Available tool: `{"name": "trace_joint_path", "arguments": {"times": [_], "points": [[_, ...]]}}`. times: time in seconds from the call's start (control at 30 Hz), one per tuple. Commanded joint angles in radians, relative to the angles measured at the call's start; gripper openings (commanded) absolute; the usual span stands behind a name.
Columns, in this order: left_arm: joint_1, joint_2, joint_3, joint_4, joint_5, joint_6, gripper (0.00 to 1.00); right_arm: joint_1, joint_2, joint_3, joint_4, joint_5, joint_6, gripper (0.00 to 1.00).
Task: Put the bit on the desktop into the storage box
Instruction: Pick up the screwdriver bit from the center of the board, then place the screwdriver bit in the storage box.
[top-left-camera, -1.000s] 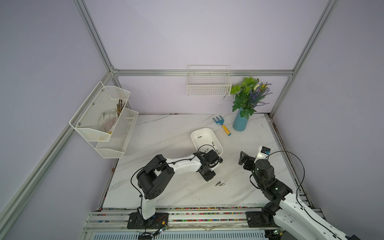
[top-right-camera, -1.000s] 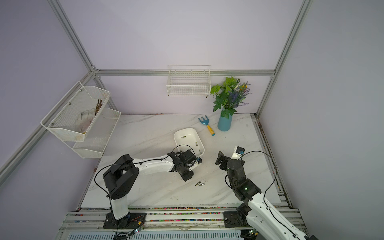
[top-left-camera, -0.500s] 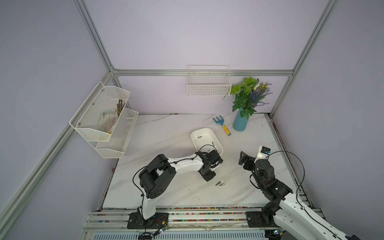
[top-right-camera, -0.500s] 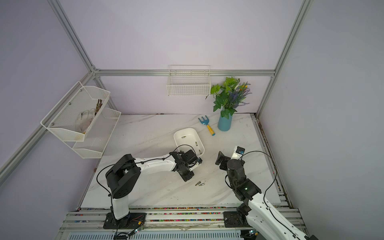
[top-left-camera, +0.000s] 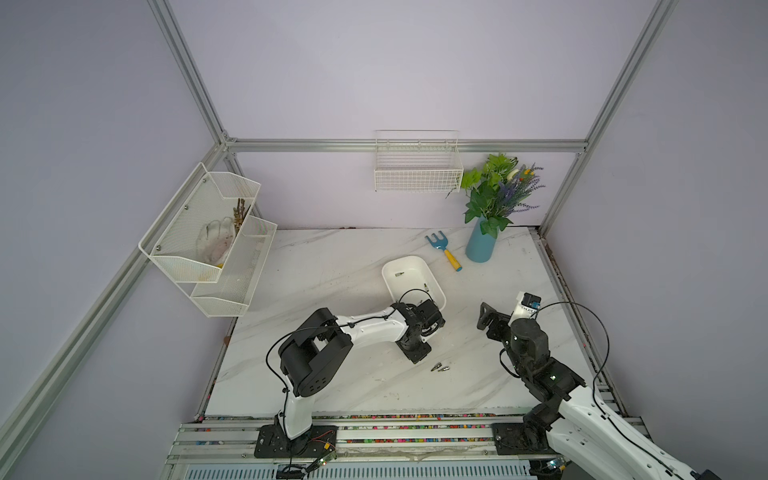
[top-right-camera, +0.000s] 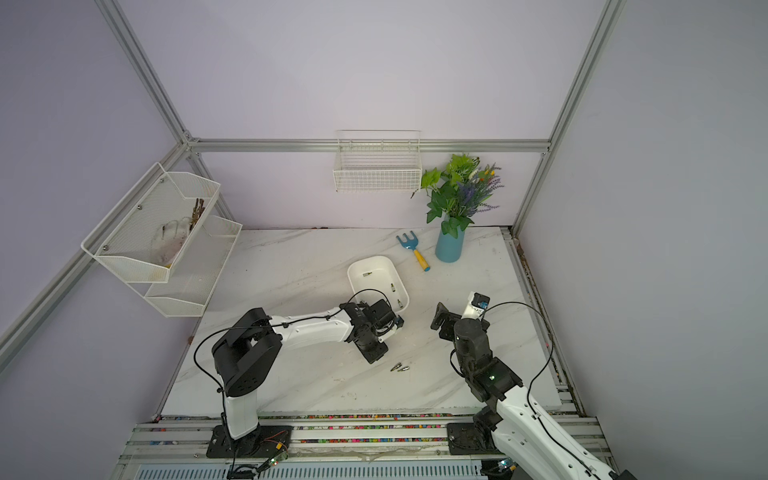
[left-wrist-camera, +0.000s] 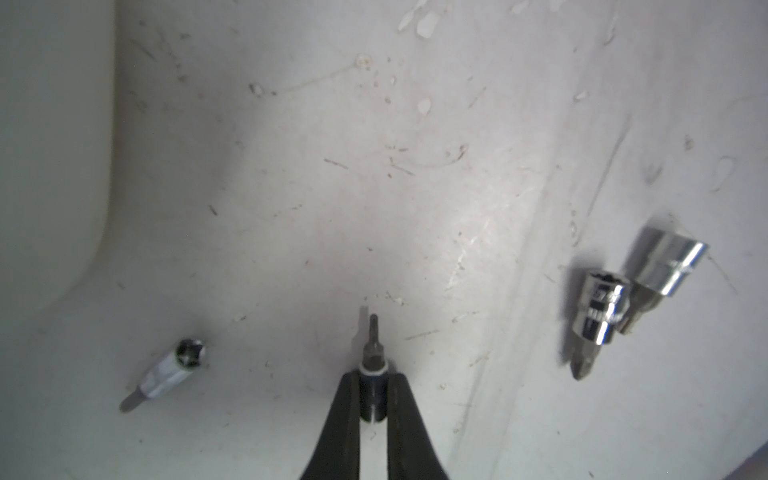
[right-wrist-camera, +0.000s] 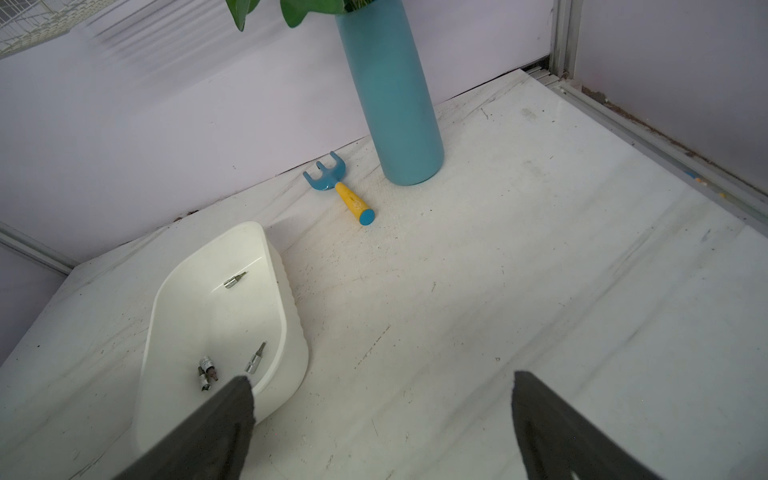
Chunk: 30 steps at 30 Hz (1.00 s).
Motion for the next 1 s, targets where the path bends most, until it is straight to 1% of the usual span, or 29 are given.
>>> {"name": "trace_joint_path", "arguments": {"times": [0.0, 0.27, 0.5, 0.6, 0.73, 0.97], "points": [[-0.005, -0.027, 0.012, 0.008, -0.017, -0.03, 0.08, -0.005, -0.006, -0.005, 0.019, 0.014, 0.006, 1.0], [-0.003, -0.128, 0.014, 0.031, -0.058, -0.074, 0.09, -0.005, -0.008, -0.005, 0.017, 0.014, 0.006, 1.0], [0.01, -0.199, 0.059, 0.044, -0.161, -0.108, 0.09, -0.005, -0.01, -0.005, 0.018, 0.014, 0.007, 1.0], [0.031, -0.215, 0.091, 0.062, -0.196, -0.115, 0.09, -0.005, -0.011, -0.005, 0.018, 0.013, 0.005, 1.0], [0.078, -0.191, 0.14, 0.095, -0.201, -0.122, 0.09, -0.006, -0.012, -0.005, 0.017, 0.01, 0.006, 1.0], [0.173, -0.078, 0.227, 0.18, -0.191, -0.116, 0.09, -0.005, -0.004, -0.005, 0.022, -0.005, 0.003, 1.0]]}}
